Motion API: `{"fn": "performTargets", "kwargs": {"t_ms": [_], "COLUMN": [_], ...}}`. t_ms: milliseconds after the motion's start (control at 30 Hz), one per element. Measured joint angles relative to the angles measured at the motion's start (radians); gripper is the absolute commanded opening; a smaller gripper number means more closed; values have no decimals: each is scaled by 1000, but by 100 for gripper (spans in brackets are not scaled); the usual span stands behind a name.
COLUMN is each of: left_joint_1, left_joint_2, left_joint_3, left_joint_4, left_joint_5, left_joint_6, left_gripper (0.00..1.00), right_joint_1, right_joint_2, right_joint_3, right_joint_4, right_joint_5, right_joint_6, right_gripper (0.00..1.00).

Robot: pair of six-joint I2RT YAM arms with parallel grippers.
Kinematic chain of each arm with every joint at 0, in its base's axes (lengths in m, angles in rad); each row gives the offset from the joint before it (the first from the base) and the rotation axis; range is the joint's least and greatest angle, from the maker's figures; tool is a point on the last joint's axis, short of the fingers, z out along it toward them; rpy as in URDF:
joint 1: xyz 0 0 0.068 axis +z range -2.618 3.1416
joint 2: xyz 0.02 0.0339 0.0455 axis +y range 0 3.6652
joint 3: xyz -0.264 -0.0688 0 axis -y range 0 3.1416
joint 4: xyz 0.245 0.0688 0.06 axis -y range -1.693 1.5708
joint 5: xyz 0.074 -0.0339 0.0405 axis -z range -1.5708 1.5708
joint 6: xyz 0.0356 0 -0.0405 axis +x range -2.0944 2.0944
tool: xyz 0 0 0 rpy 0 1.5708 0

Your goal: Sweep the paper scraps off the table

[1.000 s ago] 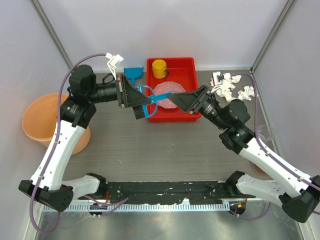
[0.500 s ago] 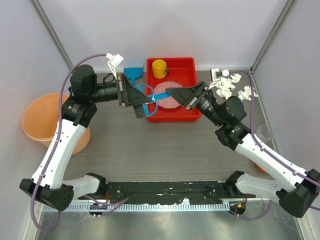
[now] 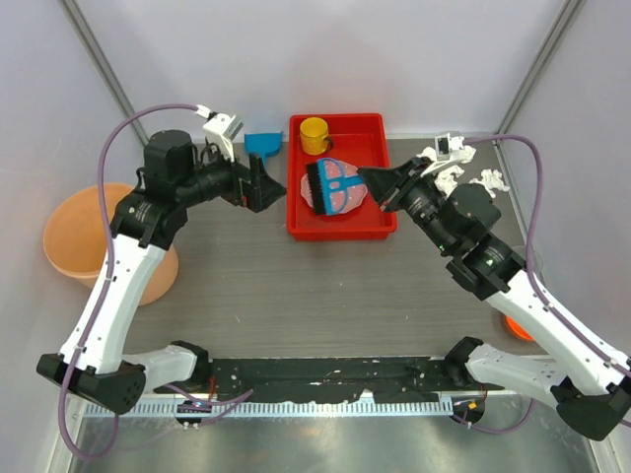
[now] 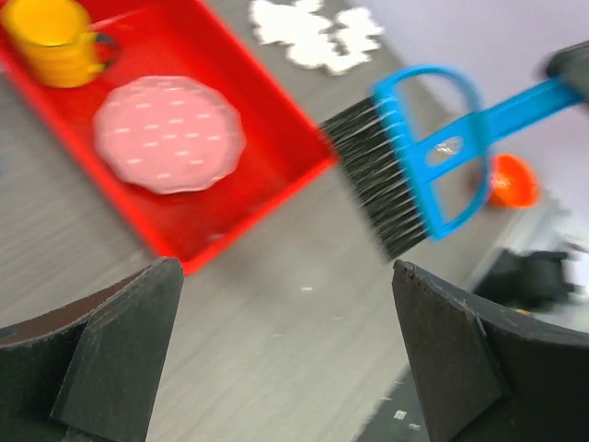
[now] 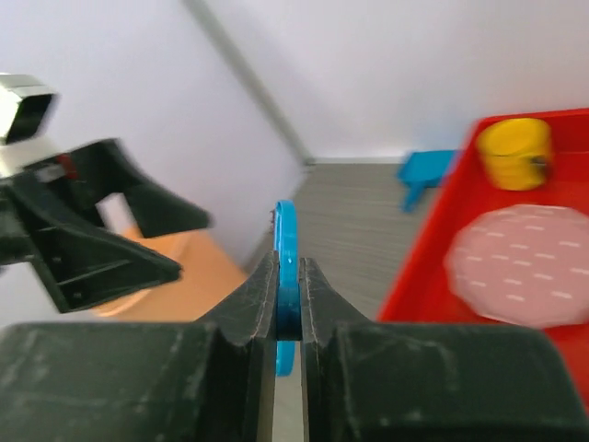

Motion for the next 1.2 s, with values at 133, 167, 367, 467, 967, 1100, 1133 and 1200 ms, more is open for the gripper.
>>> {"fn": "performTargets", "kwargs": {"t_ms": [133,167,367,467,967,1100,1133,1200], "left_joint_1": [-1,-4,-32,-37,17,51,57,61], "left_joint_2": [64,90,417,611,1419,1429,1435,1457], "left_joint_3": [14,18,42,117,1004,984,992,1015], "left_joint_4": [-55,-64,-55,-50,-119,-106,-103,-95], "left_joint_5": [-264,-313,-705,-857,-993,-938,-924,-902], "left_joint_6": [169,192,266,264,259,245,235,216], "left_gripper": [100,100,100,100,100,100,100,100], "right_joint_1": [-2,-2,-6,-6,-8,-8,-8,-8], "right_joint_2": [-35,-38,-42,-56,-146,-125,-119,-97], "right_joint_3": [46,46,43,37,24,32,35,45], "right_joint_4": [-201,-230,-346,-363,-460,-472,-474,-487], "right_joint_5": [239,281,423,443,547,563,565,566], "right_joint_6": [-180,-206,-309,-337,-433,-447,-448,-453], "right_gripper": [1,1,1,1,1,1,1,1]}}
